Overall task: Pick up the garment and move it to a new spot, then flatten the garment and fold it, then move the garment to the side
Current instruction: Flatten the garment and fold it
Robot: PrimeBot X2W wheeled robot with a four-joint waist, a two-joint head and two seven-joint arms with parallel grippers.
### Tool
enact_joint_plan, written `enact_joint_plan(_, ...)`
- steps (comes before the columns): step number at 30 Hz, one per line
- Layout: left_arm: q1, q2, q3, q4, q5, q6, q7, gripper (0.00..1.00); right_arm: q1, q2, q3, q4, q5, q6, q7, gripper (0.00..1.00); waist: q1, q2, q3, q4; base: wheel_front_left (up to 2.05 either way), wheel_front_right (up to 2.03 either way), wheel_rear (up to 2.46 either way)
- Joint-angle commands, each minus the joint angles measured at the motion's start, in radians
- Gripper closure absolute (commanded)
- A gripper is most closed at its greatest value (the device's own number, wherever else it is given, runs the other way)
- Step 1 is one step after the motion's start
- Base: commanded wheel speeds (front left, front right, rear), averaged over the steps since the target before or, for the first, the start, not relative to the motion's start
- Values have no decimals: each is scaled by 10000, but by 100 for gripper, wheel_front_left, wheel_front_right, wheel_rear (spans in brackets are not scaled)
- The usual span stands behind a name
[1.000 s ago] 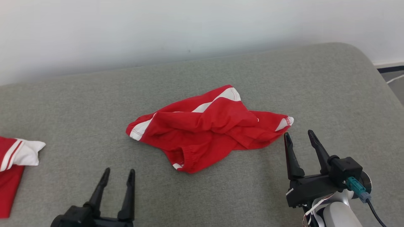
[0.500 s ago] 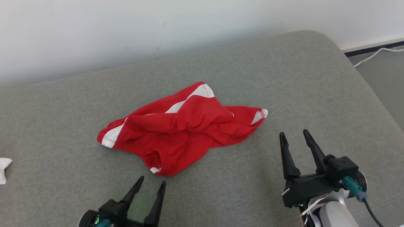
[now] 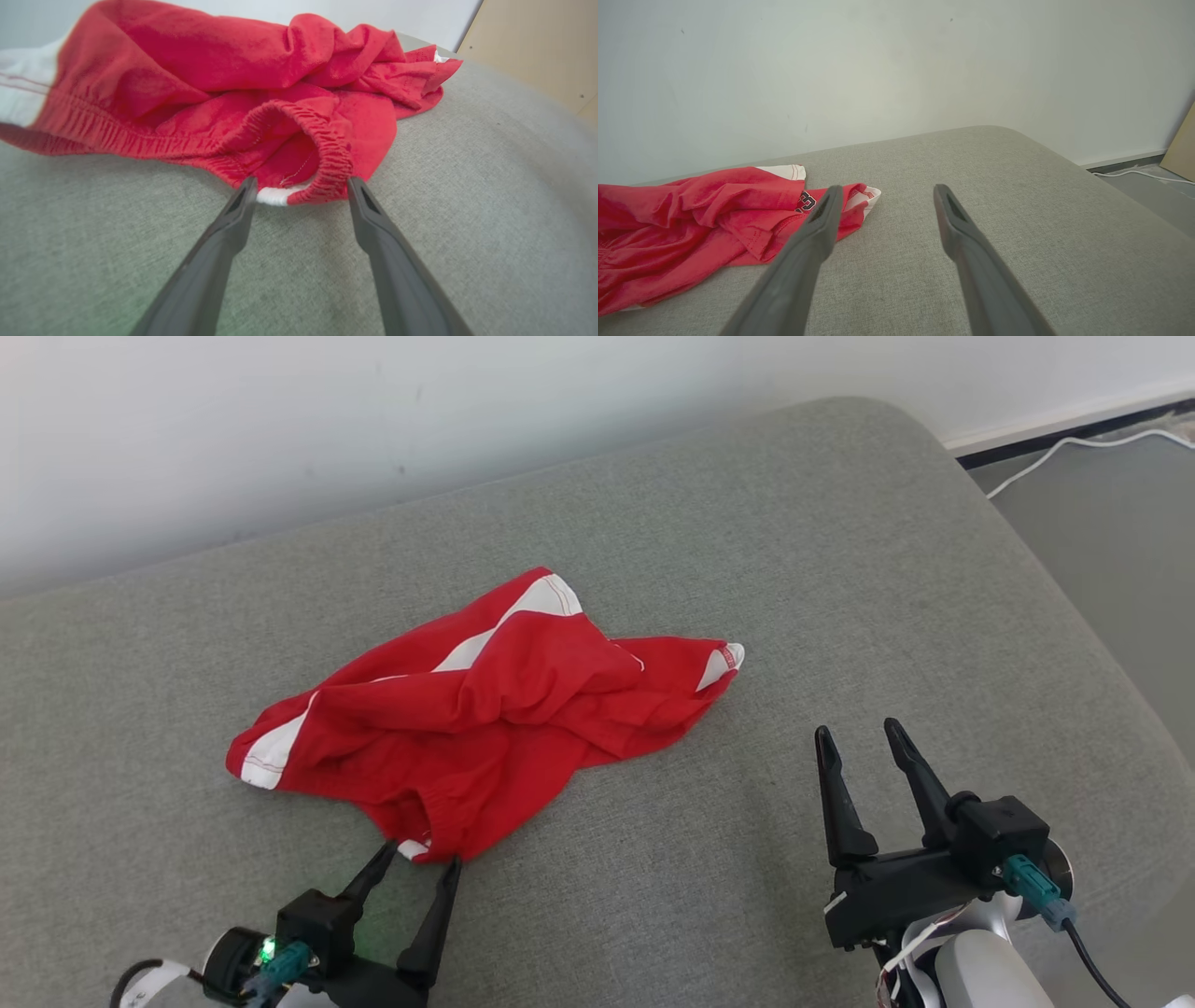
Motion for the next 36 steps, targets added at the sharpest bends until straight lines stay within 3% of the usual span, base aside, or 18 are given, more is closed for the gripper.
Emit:
enact_joint_plan(1, -122, 106, -40, 373, -38, 9, -24, 0, -49, 34, 30, 28, 32, 4, -30, 0, 0, 0, 34, -101, 0, 0, 0)
enact_joint_plan(3, -271, 131, -280, 719, -128, 7, -24, 0, -35, 38, 33, 43, 40, 4, -30, 0, 0, 0, 45, -135, 0, 0, 0)
enact_joint_plan(4, -367, 164, -361, 839, -183, 6, -24, 31, -36, 40, 35, 47, 46, 4, -30, 0, 0, 0, 51, -144, 0, 0, 0)
enact_joint_plan(5, -367, 164, -361, 839, -183, 6, -24, 31, -36, 40, 35, 47, 46, 4, -30, 0, 0, 0, 51, -144, 0, 0, 0)
enact_joint_plan(6, -433, 191, -430, 924, -252, 6, -24, 71, -34, 37, 33, 59, 51, 4, -30, 0, 0, 0, 52, -144, 0, 0, 0)
enact_joint_plan(7, -447, 196, -547, 1012, -344, 5, -24, 100, -29, 31, 15, 66, 50, 4, -30, 0, 0, 0, 47, -133, 0, 0, 0)
enact_joint_plan(25, 652, 138, -629, -987, -515, 4, -24, 100, 253, -108, 28, 339, 173, 4, -30, 0, 0, 0, -589, 1289, 0, 0, 0)
enact_joint_plan(30, 784, 159, -612, -1067, -475, 4, -24, 100, 154, -117, 145, 446, 234, 4, -30, 0, 0, 0, -665, 1383, 0, 0, 0)
enact_joint_plan(31, 796, 148, -558, -1114, -453, 7, -24, 6, 142, -127, 153, 451, 245, 4, -30, 0, 0, 0, -666, 1381, 0, 0, 0)
enact_joint_plan(32, 821, 135, -511, -1134, -432, 18, -24, 0, 141, -137, 161, 445, 265, 4, -30, 0, 0, 0, -663, 1373, 0, 0, 0)
enact_joint_plan(36, 850, 122, -445, -1217, -331, 18, -24, 0, 185, -181, 145, 458, 284, 4, -30, 0, 0, 0, -672, 1320, 0, 0, 0)
